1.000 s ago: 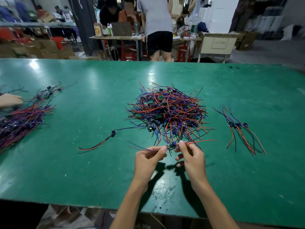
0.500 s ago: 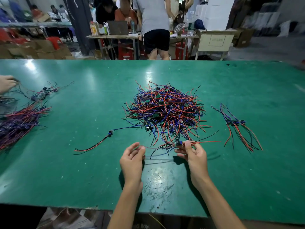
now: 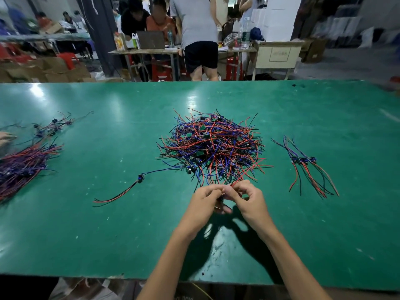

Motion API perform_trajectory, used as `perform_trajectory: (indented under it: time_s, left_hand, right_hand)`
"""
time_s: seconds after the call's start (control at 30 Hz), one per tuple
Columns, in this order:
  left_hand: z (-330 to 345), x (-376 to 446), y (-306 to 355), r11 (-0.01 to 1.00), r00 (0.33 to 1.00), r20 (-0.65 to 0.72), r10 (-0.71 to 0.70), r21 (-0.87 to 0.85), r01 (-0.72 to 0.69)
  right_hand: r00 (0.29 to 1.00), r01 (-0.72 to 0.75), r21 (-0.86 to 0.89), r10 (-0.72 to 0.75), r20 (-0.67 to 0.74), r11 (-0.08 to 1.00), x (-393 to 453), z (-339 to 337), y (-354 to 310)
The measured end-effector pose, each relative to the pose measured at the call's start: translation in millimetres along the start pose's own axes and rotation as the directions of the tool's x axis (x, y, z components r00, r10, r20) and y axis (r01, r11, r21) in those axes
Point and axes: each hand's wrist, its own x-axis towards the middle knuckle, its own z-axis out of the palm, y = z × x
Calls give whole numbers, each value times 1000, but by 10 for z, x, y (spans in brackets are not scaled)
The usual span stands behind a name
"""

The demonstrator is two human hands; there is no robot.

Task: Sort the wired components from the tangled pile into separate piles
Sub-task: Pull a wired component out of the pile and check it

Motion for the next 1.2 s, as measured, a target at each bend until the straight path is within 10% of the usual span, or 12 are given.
perform_trajectory:
  time_s: [0.7, 1.2]
  left_hand:
    - [99, 79, -364, 967, 966, -169, 196, 196, -162]
    - [81, -206, -504, 912, 954, -154, 256, 366, -186]
  right_hand:
    - [977, -144, 98, 157, -144, 985, -156, 331, 30]
    - [795, -360, 394, 499, -344, 846, 308, 187, -65]
